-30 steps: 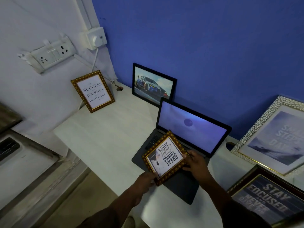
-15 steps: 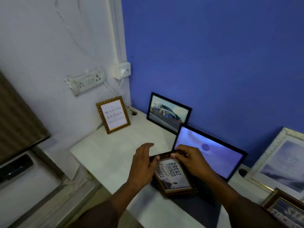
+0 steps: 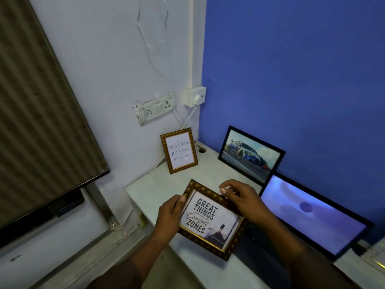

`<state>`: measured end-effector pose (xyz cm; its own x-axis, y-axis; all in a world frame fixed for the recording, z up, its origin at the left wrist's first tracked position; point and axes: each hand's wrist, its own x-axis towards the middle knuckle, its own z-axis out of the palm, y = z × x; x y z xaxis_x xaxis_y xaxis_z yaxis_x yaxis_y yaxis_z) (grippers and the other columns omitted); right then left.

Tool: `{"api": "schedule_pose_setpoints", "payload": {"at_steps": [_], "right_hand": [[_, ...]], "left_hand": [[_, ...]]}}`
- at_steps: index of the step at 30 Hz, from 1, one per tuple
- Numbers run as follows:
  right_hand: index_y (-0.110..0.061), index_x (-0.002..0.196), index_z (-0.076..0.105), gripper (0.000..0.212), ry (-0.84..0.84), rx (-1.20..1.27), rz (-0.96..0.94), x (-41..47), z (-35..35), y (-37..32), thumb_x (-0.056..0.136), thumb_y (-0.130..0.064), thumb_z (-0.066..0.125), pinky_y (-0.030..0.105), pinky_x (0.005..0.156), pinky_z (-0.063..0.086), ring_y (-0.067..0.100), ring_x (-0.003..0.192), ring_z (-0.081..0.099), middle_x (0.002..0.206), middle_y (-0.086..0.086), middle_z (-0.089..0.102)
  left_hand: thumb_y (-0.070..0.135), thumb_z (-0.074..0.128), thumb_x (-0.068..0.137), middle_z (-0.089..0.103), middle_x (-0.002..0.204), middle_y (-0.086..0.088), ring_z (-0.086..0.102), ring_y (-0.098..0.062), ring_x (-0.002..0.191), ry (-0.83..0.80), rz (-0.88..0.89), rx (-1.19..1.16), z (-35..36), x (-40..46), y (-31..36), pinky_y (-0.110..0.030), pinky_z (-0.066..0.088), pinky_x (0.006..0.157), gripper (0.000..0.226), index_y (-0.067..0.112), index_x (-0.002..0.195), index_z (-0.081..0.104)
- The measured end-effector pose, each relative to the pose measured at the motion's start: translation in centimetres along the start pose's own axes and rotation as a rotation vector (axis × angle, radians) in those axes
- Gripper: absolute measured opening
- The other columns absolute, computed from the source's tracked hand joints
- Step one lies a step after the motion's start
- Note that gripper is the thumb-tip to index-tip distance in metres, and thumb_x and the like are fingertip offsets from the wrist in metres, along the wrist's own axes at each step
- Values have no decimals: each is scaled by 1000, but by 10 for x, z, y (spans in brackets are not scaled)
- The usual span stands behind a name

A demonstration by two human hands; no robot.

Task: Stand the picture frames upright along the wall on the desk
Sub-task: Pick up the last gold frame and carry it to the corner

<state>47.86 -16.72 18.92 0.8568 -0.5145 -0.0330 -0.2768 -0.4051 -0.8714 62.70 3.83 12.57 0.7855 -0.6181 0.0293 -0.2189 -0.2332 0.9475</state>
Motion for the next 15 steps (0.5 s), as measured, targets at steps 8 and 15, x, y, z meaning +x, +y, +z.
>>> {"api": "schedule_pose_setpoints", "payload": {"at_steps": [8, 15], "right_hand": [[-19, 113, 75, 35, -50, 463, 358, 36, -3, 34, 104, -39, 49, 39, 83, 58, 28, 93, 76, 101, 10, 80], [-8, 102, 76, 38, 171, 596, 430, 72, -8, 39, 104, -35, 50, 49, 78, 63, 36, 83, 78, 89, 13, 81]], "left_hand": [[35, 42, 108, 82, 93, -7, 79, -29, 88, 244, -336, -391, 14, 25, 9, -53, 62, 86, 42, 12, 103, 76], [62, 24, 103, 78, 113, -16, 76, -37, 103, 95, -656, -641, 34, 55, 29, -60, 52, 101, 69, 16, 123, 73]]}}
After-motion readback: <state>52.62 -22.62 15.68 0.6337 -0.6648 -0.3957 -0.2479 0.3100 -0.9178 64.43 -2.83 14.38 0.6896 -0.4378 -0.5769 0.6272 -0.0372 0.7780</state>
